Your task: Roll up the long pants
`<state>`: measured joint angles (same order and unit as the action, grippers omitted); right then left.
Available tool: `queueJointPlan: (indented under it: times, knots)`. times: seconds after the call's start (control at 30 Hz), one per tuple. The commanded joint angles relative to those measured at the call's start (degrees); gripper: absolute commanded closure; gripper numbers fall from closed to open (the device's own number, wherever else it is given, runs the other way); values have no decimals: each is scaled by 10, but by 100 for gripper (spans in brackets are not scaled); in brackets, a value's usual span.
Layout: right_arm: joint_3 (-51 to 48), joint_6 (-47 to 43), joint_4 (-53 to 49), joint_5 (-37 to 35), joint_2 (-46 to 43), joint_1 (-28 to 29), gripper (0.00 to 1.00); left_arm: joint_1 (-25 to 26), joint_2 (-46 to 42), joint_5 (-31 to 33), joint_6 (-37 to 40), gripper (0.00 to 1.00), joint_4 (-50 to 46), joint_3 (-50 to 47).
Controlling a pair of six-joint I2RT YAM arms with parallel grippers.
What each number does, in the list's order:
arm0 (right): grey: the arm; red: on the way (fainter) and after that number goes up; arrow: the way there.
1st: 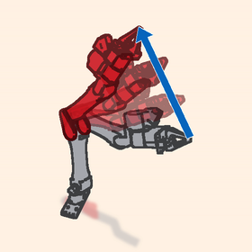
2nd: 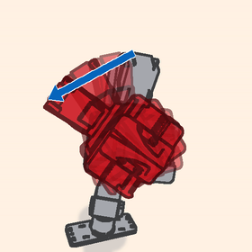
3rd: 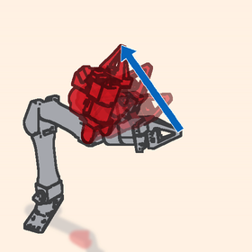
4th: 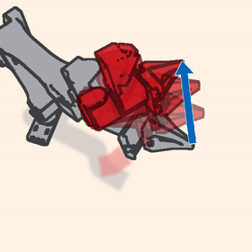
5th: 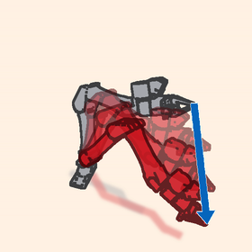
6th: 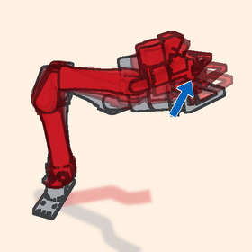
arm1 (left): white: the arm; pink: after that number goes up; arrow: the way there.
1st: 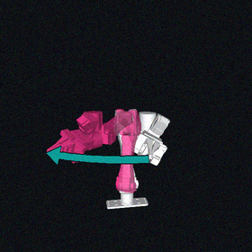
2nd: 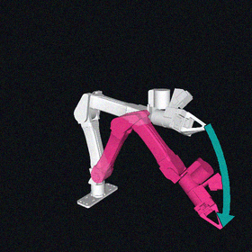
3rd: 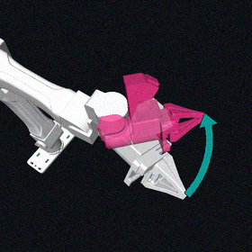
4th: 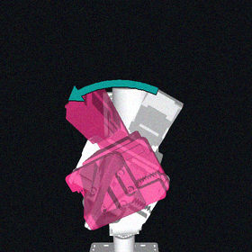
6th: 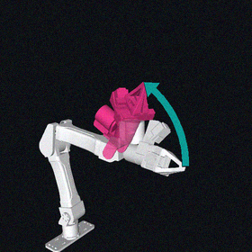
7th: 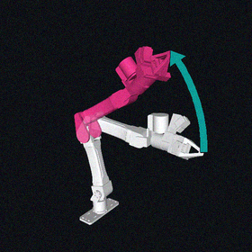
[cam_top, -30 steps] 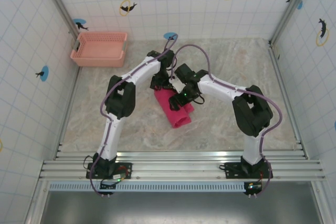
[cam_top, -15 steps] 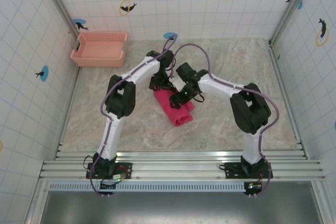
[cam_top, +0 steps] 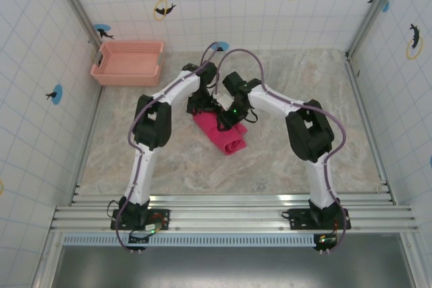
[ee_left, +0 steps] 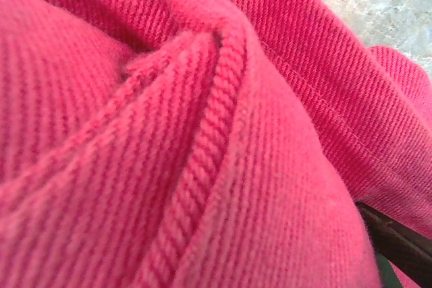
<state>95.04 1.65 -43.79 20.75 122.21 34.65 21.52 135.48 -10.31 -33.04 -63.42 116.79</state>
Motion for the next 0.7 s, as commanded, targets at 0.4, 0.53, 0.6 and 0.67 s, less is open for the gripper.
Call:
queueJointPlan:
  times: [0.4,0.53,0.6,0.67]
  knots:
    - [-28,74,-95,210,138,-17,75,-74,-163,-19,14,3,-62,-63]
    - [-17,89,-89,237,149,-21,76,-98,-293,-58,-54,2,30,-273]
    - [-11,96,-85,251,155,-23,76,-116,-358,-67,-86,2,79,-367]
    - [-4,100,-84,255,159,-26,76,-125,-413,-75,-112,3,118,-446]
